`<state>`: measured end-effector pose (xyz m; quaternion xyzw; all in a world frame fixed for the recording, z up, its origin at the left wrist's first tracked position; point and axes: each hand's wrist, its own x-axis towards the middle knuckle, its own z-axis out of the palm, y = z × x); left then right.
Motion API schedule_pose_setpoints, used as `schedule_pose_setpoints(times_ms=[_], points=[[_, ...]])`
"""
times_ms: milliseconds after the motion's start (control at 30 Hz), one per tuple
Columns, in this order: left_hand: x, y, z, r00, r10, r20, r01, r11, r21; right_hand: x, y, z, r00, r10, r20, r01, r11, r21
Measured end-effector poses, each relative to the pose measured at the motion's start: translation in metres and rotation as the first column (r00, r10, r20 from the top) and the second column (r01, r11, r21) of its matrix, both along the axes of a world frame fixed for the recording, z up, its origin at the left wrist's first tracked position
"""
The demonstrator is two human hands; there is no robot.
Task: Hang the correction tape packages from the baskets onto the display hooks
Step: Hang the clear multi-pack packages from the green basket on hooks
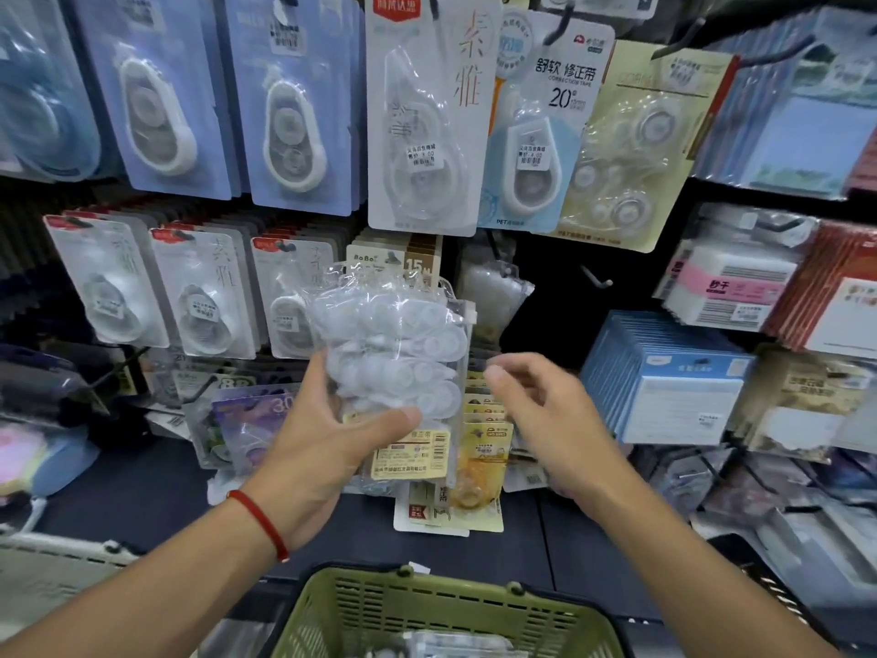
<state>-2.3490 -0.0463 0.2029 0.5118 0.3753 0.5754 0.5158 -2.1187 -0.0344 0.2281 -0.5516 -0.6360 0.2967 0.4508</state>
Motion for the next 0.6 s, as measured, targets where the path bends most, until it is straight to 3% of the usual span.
schedule_pose_setpoints(times_ms=[133,400,600], points=[[0.007,-0.004,0.0,0.999,-0.034,0.009,0.035,0.999,-0.02,-0.022,-0.016,-0.006,0.987,0.155,-0.044,-0.155,0.988,-0.015],[0.008,-0.007,0.005,0.995,-0.024,0.099,0.034,0.995,-0.099,-0.022,-0.016,-0.007,0.959,0.063,-0.276,-0.059,0.998,0.025],[0.002,-0.005,0.004,0.996,0.038,0.075,-0.03,0.994,-0.11,-0.009,-0.012,-0.001,0.944,-0.053,-0.327,0.078,0.995,0.063]])
